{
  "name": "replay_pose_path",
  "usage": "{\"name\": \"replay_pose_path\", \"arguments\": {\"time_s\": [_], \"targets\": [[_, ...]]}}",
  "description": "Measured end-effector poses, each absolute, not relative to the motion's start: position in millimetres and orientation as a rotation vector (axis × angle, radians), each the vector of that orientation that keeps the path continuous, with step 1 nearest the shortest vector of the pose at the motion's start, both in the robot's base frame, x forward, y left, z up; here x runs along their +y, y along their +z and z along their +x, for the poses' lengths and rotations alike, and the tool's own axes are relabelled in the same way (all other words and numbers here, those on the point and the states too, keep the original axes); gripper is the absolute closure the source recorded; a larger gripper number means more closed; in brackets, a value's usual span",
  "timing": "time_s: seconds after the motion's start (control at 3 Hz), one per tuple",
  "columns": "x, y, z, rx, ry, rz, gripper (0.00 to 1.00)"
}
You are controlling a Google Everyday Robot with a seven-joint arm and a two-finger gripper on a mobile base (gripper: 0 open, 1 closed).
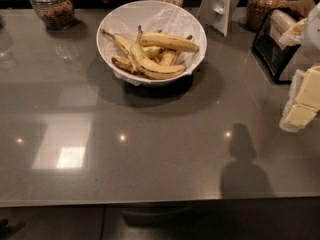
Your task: Pick banana from white bowl
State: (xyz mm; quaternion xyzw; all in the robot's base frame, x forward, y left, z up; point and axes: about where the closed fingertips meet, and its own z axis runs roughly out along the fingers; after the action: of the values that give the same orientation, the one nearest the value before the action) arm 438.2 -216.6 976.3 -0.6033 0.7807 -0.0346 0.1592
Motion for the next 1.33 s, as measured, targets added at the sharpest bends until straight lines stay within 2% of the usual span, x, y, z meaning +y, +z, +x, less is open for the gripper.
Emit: {"name": "replay_pose_path", "arguments": {"time_s": [1.0, 1.33], "targets": [[-214, 980, 446, 2.136, -0.069, -1.694, 0.00], [-212, 985, 471, 1.927, -0.004, -1.637, 0.00]]}}
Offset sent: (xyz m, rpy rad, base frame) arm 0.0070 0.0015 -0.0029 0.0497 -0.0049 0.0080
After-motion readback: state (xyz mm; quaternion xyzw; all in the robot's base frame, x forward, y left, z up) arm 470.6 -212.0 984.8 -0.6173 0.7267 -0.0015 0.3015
